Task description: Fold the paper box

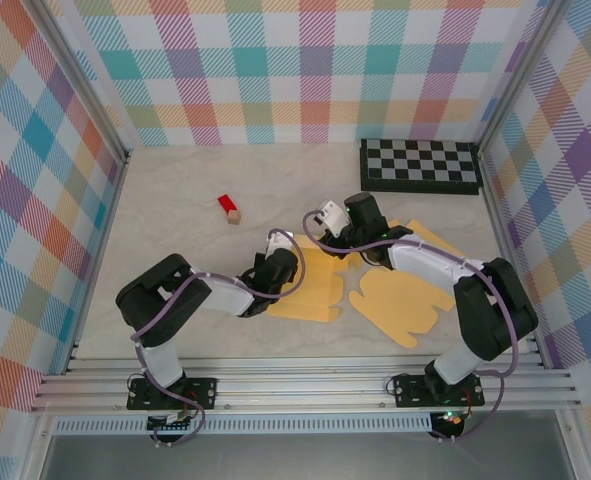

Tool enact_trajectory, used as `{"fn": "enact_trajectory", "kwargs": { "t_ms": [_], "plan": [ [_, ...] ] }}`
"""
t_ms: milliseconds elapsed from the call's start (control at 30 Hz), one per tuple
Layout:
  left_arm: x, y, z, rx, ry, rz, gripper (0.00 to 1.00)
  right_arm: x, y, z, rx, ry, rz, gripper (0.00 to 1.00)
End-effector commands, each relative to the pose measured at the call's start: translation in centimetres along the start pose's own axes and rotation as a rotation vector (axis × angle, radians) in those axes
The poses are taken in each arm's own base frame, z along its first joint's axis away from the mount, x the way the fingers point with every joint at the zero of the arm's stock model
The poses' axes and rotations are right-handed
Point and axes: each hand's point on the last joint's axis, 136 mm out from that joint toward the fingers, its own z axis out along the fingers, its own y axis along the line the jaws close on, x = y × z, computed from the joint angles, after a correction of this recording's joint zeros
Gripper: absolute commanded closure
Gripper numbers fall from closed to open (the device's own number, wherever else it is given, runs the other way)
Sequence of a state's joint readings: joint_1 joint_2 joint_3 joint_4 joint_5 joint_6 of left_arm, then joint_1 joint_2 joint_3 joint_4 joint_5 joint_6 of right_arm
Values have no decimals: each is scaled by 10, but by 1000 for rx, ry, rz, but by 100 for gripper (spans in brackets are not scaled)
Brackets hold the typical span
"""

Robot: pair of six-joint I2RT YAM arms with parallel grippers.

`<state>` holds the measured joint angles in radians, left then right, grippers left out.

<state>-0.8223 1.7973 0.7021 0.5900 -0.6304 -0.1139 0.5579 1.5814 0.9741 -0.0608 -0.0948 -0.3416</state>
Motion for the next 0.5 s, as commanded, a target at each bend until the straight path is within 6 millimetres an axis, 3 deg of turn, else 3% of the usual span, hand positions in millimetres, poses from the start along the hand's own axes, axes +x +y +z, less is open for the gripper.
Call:
{"fn": "enact_trajectory", "kwargs": {
  "t_ms": [0,267,467],
  "plan": [
    [21,3,0,9,49,52,79,24,4,9,0,78,27,67],
    [14,21,-26,113,38,-42,57,23,-2,4,33,97,17,67],
    [20,22,-39,161,47,-108,54,20,-5,5,40,97,34,67]
  ]
}}
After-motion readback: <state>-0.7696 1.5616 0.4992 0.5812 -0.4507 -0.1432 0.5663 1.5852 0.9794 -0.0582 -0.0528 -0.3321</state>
